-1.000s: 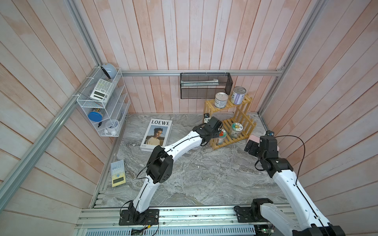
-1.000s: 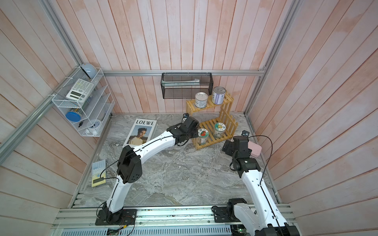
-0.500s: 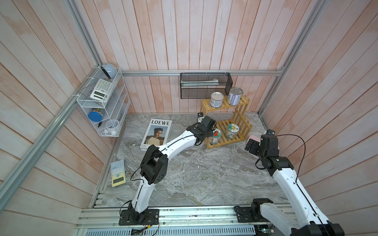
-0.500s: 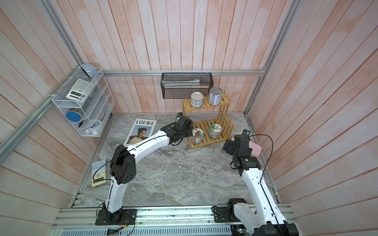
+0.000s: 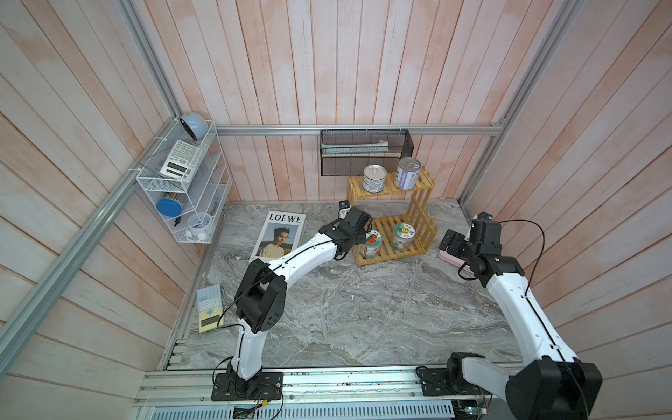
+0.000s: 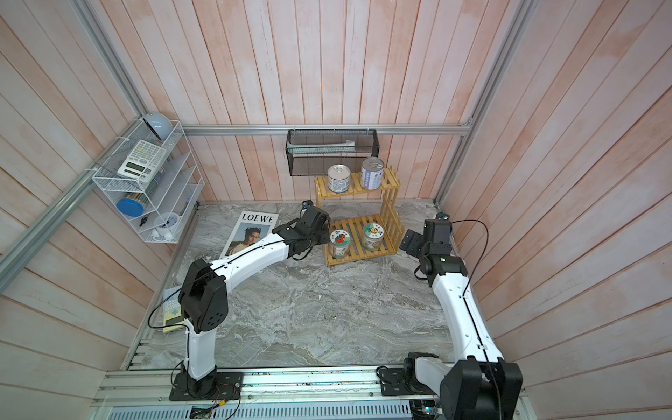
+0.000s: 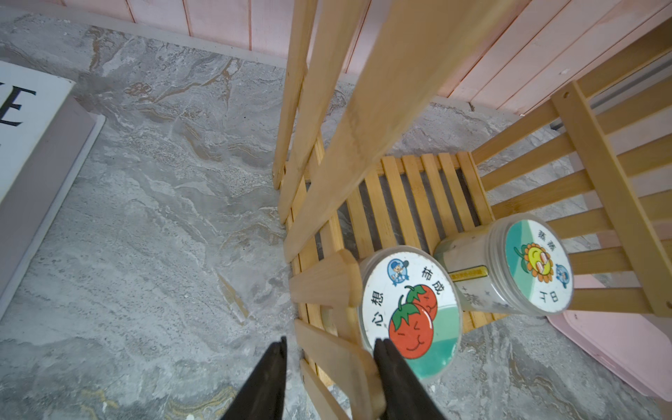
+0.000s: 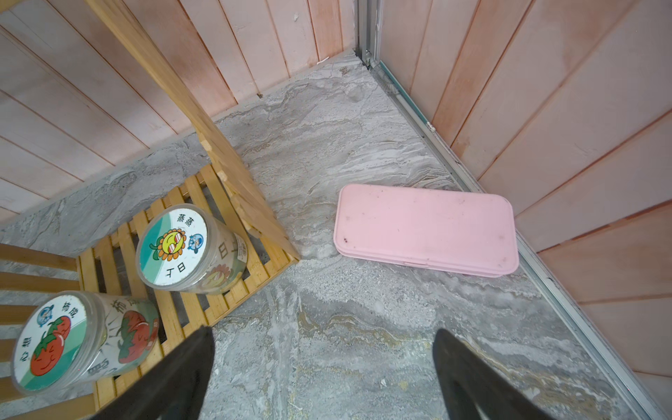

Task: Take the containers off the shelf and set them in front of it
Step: Move the shelf to the center of the board.

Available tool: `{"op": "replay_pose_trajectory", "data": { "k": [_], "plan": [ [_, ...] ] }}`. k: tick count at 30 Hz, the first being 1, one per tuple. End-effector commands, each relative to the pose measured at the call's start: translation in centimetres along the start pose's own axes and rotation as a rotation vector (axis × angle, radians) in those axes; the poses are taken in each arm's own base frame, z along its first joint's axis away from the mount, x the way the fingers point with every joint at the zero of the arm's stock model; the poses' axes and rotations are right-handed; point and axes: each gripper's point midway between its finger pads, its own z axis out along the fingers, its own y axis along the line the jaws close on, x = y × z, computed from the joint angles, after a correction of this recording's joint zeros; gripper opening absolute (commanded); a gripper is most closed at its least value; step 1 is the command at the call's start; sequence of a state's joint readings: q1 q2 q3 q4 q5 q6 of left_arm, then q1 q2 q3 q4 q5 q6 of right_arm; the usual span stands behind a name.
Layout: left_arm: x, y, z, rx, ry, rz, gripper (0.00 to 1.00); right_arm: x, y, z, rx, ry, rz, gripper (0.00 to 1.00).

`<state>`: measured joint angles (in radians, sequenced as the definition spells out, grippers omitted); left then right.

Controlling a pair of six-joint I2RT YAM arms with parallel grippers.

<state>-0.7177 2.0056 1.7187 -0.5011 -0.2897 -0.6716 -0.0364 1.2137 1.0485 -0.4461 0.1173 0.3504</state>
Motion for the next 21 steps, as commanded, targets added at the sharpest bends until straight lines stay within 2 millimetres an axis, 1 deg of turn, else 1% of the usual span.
{"op": "replay_pose_trajectory", "data": {
  "k": [1,5,8,11,14,21],
  "plan": [
    [2.8,5.3,0.9,-0.167,0.095,0.084,0.42,-0.4,2.1,1.5,-0.108,0.067,-0.026,0.98],
    [2.9,6.3,0.8,-0.177,0.11,0.089,0.39,-0.3,4.4,3.6,-0.208,0.144,-0.027,0.98],
    [3.1,7.0,0.8,-0.183,0.116,0.087,0.35,-0.1,5.3,4.6,-0.246,0.172,-0.018,0.98],
    [3.2,7.6,0.8,-0.187,0.121,0.084,0.32,0.2,6.3,5.3,-0.293,0.195,-0.008,0.98],
    [3.2,7.8,0.9,-0.188,0.123,0.083,0.29,0.7,6.8,6.0,-0.301,0.215,-0.01,0.98],
    [3.1,7.7,1.1,-0.179,0.124,0.081,0.22,1.7,8.3,7.2,-0.308,0.23,-0.036,0.96]
  ]
}}
